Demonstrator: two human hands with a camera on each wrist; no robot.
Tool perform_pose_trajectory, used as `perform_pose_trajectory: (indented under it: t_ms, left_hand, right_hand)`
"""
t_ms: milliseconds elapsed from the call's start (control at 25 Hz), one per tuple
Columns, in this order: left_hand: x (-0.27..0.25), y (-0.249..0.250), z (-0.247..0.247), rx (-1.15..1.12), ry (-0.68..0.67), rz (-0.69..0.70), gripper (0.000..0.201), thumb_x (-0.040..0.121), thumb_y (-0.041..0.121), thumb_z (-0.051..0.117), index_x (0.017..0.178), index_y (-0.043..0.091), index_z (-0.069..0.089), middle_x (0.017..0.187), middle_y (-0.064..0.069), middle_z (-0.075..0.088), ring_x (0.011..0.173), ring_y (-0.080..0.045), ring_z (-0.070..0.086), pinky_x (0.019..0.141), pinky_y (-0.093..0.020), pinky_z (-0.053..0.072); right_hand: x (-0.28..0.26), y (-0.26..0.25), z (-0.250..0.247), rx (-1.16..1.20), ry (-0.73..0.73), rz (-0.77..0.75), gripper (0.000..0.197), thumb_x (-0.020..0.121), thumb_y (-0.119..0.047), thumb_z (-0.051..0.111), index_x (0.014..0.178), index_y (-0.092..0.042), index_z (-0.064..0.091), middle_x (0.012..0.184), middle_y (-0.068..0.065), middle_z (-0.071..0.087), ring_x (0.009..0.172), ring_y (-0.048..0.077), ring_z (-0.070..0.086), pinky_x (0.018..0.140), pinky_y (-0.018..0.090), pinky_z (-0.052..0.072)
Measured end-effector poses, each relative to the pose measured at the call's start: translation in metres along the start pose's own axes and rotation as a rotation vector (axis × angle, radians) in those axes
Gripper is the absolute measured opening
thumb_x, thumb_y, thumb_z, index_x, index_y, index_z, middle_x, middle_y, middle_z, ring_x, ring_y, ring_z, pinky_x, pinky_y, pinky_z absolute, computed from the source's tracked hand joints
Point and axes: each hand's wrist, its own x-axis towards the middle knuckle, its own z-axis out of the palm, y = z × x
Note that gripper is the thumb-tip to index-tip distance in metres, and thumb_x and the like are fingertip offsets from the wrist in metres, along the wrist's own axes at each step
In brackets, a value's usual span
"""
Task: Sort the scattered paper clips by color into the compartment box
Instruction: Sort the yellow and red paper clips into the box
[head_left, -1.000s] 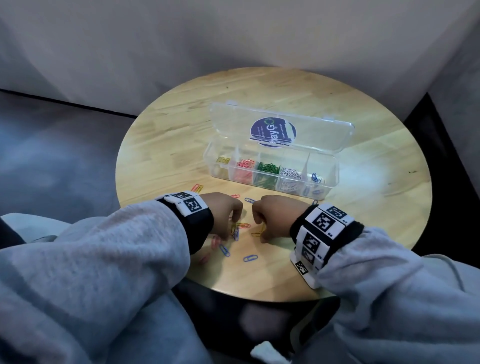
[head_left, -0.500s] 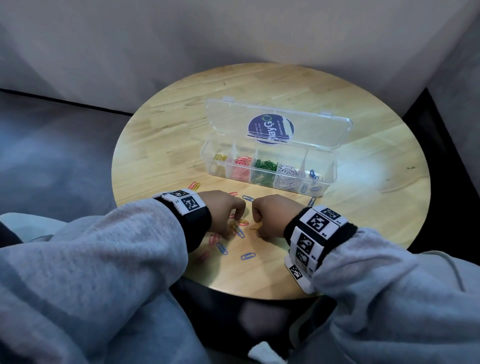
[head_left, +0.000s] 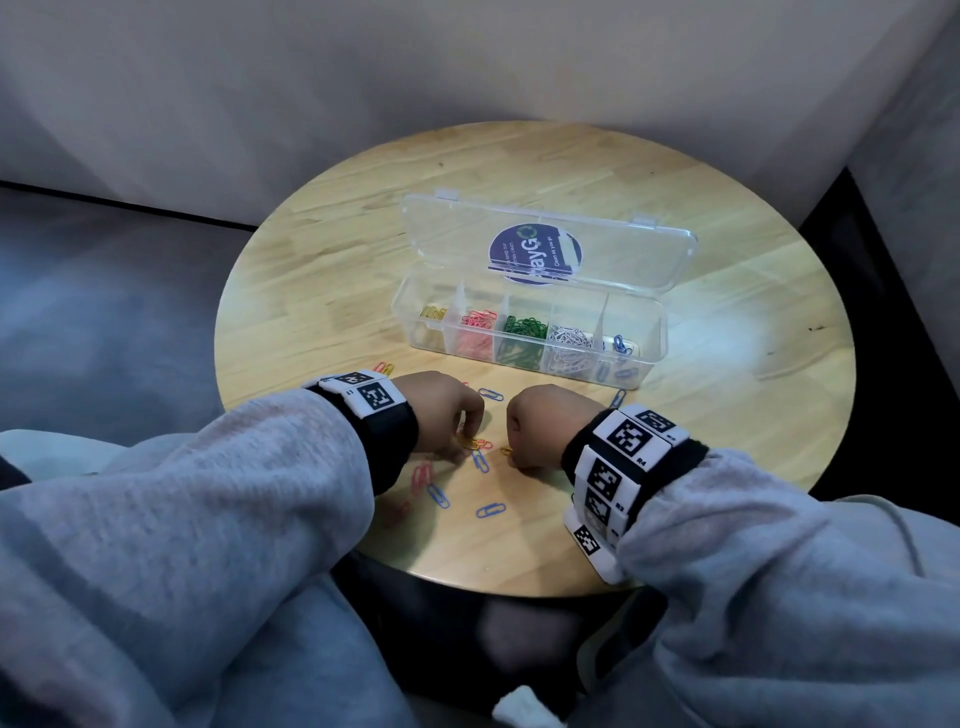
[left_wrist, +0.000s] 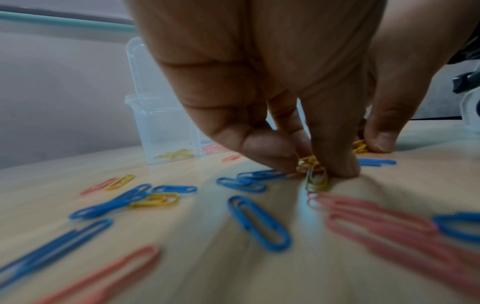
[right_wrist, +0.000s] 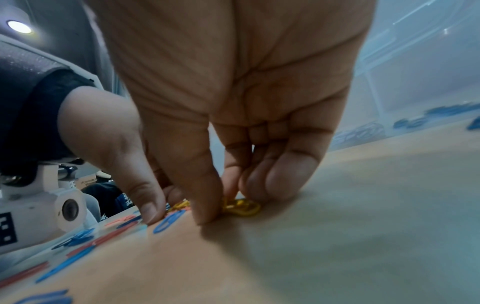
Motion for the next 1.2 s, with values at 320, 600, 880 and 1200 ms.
perform_pose_trajectory:
  t_ms: [320,600,880,1200]
  left_hand:
    - [-0.002,-0.007,-0.001,0.075,0.011,0.022,0.028,0.078,0.026,0.071,0.104,0.019,0.063,0.079,0.011,0.053,0.08,-0.012,0.049,0.056,-0.021,0.033]
    - [-0.004,-0.012,-0.004,0.108,-0.049,-0.097,0.024,0.079,0.031,0.071,0.097,0.015,0.067,0.093,-0.002,0.067,0.081,-0.015,0.053,0.063,-0.023,0.036]
    - [-0.014,-0.015,-0.017,-0.309,0.024,-0.084,0.023,0.079,0.016,0.065,0.062,0.021,0.051,0.064,0.007,0.061,0.055,-0.004,0.053,0.06,-0.021,0.041]
    - [-0.009,0.003,-0.022,-1.046,0.029,-0.166,0.021,0.089,-0.001,0.046,0.079,0.018,0.048,0.066,-0.003,0.055,0.047,-0.009,0.051,0.041,-0.013,0.039]
  right_hand:
    - [-0.004,0.005,-0.004,-0.015,0.0,-0.003,0.02,0.077,-0.013,0.059,0.094,-0.009,0.068,0.093,0.007,0.067,0.083,0.024,0.062,0.064,0.025,0.045]
    - [-0.014,0.022,-0.018,0.221,-0.015,0.022,0.007,0.077,-0.012,0.063,0.071,-0.015,0.063,0.075,0.001,0.066,0.069,0.017,0.06,0.061,0.023,0.047]
    - [-0.008,0.043,-0.019,0.755,-0.094,0.084,0.018,0.084,0.003,0.054,0.075,-0.011,0.059,0.062,0.012,0.06,0.055,0.025,0.056,0.072,0.04,0.055]
    - [-0.011,0.035,-0.021,1.045,-0.25,0.189,0.023,0.093,-0.002,0.035,0.078,-0.003,0.053,0.072,0.015,0.05,0.056,0.024,0.053,0.047,0.027,0.049]
